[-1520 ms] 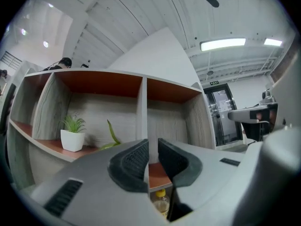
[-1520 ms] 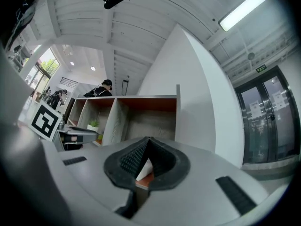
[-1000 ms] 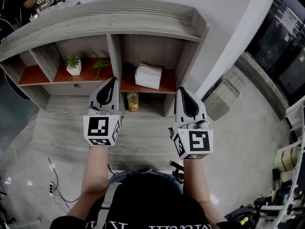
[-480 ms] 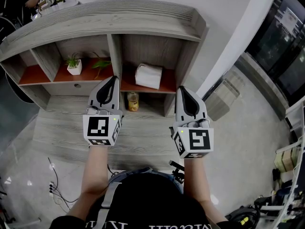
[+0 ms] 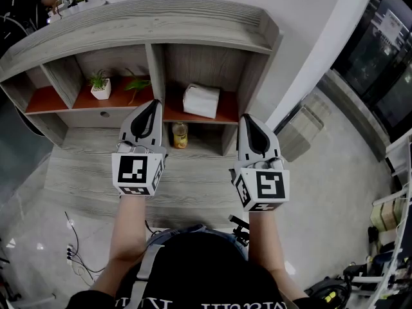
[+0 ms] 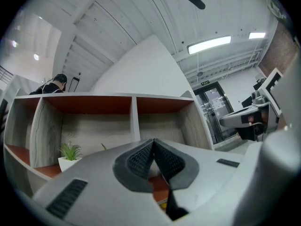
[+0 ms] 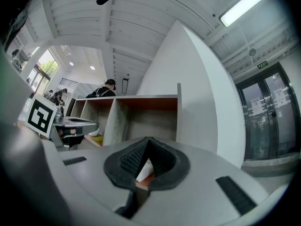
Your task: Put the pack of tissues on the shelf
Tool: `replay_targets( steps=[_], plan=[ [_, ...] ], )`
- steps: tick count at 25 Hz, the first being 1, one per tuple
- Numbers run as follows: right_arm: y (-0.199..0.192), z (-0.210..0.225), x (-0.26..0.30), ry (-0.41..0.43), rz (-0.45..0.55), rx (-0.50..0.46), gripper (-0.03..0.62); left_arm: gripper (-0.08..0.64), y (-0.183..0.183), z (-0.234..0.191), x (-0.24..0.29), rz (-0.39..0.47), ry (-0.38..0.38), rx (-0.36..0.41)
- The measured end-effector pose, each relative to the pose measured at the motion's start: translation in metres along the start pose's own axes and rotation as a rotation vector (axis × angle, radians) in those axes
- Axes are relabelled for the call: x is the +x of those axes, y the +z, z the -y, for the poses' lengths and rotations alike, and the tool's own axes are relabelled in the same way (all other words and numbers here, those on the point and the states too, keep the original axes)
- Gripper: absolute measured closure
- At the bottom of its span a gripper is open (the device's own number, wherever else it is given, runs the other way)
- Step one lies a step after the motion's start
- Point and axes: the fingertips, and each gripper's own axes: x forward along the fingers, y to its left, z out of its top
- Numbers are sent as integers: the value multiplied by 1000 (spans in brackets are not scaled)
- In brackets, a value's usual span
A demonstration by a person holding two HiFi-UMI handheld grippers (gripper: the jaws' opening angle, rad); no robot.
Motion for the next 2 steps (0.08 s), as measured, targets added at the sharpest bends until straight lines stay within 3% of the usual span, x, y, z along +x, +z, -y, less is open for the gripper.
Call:
replay_targets(
  steps=[2],
  plan=[
    [-1, 1, 0, -2, -1, 11, 577, 548, 0, 0, 0, -1, -5, -2]
  ],
)
